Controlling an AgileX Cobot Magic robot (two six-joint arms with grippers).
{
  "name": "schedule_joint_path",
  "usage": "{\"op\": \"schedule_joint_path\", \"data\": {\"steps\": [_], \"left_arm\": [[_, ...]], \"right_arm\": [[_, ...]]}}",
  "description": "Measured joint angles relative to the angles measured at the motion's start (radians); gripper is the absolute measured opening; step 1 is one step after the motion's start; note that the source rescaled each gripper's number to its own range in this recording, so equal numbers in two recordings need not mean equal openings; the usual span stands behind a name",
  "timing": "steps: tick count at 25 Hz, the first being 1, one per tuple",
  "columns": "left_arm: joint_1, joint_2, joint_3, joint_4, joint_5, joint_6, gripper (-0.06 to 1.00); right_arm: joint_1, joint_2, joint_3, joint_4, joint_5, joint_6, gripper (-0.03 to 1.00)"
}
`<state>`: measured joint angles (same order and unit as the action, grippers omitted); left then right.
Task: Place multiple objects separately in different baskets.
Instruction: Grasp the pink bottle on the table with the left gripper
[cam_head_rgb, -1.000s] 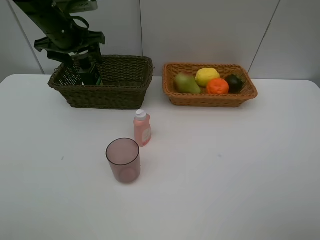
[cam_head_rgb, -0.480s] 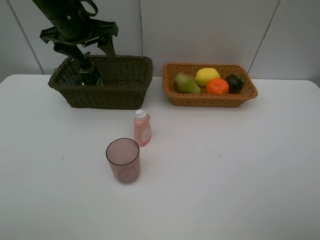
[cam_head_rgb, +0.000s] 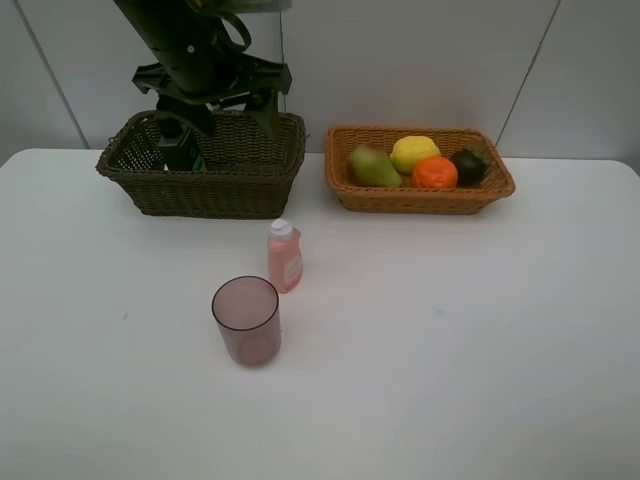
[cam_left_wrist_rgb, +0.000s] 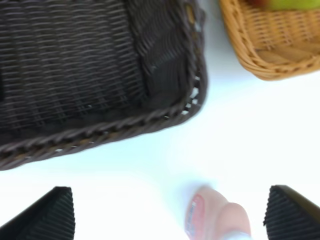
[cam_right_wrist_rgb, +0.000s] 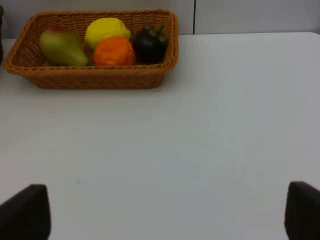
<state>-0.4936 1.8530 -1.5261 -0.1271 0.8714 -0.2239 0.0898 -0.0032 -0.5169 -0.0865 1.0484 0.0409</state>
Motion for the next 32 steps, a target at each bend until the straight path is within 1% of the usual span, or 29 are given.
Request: {"op": "schedule_joint_path", "data": {"steps": [4,13,19,32], "left_arm": [[-0.041,0.0,0.0,0.007,0.015,0.012,1.0],[-0.125,0.004,0.0,0.037,0.11,0.019,1.0],[-0.128,0.044,0.0,0.037,0.157,0.029,1.0],[-0.139,0.123,0.004,-0.011,0.139,0.101,1.0]], "right_arm": [[0.0,0.0,0.0,0.0,0.0,0.0,1.0],[0.0,0.0,0.0,0.0,0.0,0.0,1.0],[0.0,0.0,0.0,0.0,0.0,0.0,1.0],[0.0,0.0,0.0,0.0,0.0,0.0,1.0]]}}
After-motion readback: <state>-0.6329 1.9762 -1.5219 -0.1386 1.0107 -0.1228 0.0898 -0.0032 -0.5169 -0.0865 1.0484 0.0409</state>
